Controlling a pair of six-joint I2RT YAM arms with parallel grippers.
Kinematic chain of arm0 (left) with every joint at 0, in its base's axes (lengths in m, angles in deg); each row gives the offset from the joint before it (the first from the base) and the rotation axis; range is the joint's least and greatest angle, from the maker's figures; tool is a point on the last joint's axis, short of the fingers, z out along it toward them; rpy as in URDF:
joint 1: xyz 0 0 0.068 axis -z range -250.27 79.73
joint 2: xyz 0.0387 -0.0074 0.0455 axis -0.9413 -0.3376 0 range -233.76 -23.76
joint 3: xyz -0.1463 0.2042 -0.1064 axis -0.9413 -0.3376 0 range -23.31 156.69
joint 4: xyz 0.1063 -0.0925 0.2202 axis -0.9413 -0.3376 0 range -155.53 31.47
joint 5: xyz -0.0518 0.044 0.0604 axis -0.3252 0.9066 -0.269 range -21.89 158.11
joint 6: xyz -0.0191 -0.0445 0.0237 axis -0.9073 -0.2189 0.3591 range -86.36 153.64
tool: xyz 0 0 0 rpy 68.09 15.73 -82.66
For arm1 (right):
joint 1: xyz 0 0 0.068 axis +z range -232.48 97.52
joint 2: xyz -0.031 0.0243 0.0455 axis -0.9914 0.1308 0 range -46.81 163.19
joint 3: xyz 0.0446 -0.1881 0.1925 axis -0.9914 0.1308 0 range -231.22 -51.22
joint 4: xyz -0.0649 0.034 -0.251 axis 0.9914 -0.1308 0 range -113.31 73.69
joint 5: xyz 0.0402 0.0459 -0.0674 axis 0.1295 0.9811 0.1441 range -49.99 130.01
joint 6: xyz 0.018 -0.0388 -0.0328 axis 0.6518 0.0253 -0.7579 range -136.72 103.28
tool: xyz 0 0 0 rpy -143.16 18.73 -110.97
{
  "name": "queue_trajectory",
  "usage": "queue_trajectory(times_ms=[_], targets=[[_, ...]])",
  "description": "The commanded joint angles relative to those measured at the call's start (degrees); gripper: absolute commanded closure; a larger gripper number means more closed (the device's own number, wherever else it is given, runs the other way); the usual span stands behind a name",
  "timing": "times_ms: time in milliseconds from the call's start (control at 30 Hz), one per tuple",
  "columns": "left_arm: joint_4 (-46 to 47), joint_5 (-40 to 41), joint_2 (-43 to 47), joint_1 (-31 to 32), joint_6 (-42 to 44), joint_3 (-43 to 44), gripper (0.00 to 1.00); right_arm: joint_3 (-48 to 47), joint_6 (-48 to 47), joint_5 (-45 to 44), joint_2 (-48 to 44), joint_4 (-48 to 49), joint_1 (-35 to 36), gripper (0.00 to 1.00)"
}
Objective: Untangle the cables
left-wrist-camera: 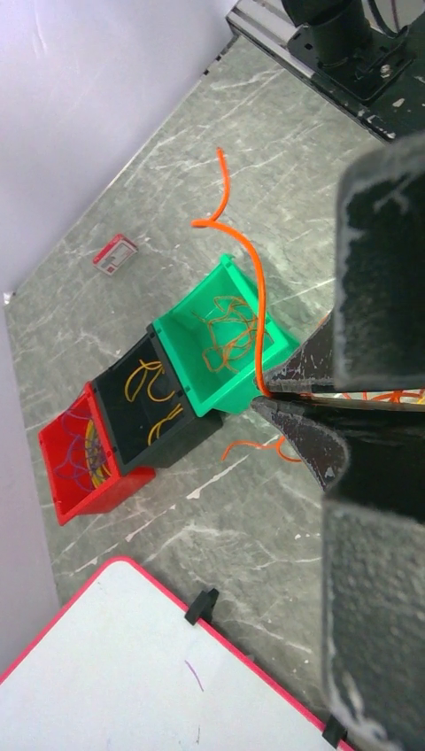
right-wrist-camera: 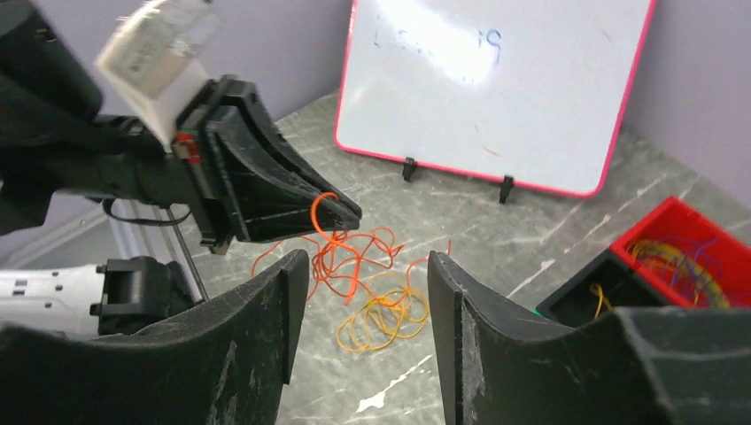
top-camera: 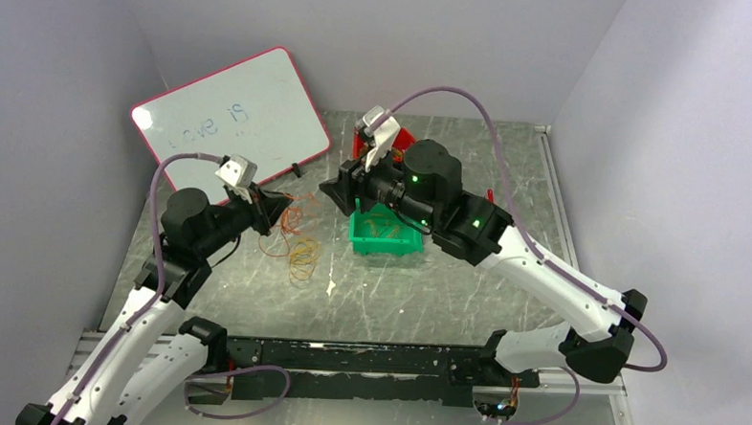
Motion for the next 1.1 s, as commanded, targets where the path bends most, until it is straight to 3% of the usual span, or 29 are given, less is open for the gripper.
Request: queue_trajectory(times_ms=[0,233,367,600,800,1067], targets=[[-3.2,-3.0,-1.6,-0.5,3.5,3.6,0.93,-0.3,-8.5,6.4,-0.4,2.4,-0.1,0.44],[-6.8,-4.7,-3.1,-0.6,7.3,6.3,0.93,-10.4,-13.3,12.1,10.3,-9.1,-0.1,0.40],[-7.5,-7.4,-3.6,-0.5,8.5,6.4,0.93,-10.7,-17.7,15.3,13.7,-9.6,0.0,0.37],[-7.1,-10.7,-3.9,-0.5,8.6,5.5,0.93,-11.2,-21.5,13.2,15.8,-10.2,-0.1,0.39],[-7.2,-11.3,-3.7,-0.5,8.6,5.3,0.93,-11.0,-21.7,13.5,17.1,-11.3,0.0,0.53],[-8.0,-11.0,-3.3,-0.5,8.5,4.7,0.90,-10.3,-20.2,12.1,16.7,-9.1,0.0,0.89]])
